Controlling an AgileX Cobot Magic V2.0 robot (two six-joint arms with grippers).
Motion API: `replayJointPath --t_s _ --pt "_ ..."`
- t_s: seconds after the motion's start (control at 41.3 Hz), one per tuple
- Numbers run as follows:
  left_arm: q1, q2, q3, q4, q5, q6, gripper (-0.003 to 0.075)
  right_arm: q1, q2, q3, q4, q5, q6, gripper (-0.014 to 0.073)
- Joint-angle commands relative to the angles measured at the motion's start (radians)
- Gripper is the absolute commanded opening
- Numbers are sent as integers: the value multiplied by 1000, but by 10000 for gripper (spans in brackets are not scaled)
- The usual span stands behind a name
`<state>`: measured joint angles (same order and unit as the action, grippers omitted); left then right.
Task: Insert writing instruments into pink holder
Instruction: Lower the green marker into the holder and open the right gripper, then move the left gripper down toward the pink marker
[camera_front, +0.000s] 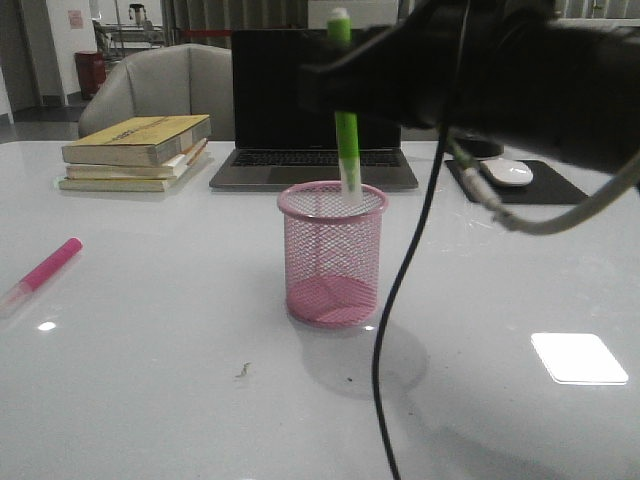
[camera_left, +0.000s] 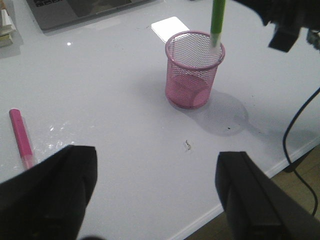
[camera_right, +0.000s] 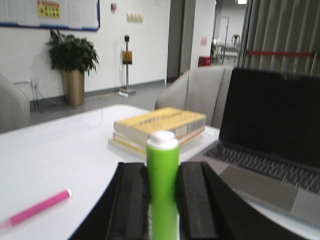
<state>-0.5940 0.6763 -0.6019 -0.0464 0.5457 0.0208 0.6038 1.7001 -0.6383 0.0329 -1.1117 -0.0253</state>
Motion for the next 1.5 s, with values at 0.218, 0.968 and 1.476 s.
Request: replayJointPath --t_s 0.218,0.968,1.476 --pt "-6 3 -27 -6 -71 1 549 -8 94 -87 -19 -94 -9 343" --pt "-6 3 -27 -6 -74 1 549 -97 -702 -173 -18 1430 -9 477" --pt "17 33 -32 -6 -51 -7 549 -118 -1075 -22 -11 1644 -10 477"
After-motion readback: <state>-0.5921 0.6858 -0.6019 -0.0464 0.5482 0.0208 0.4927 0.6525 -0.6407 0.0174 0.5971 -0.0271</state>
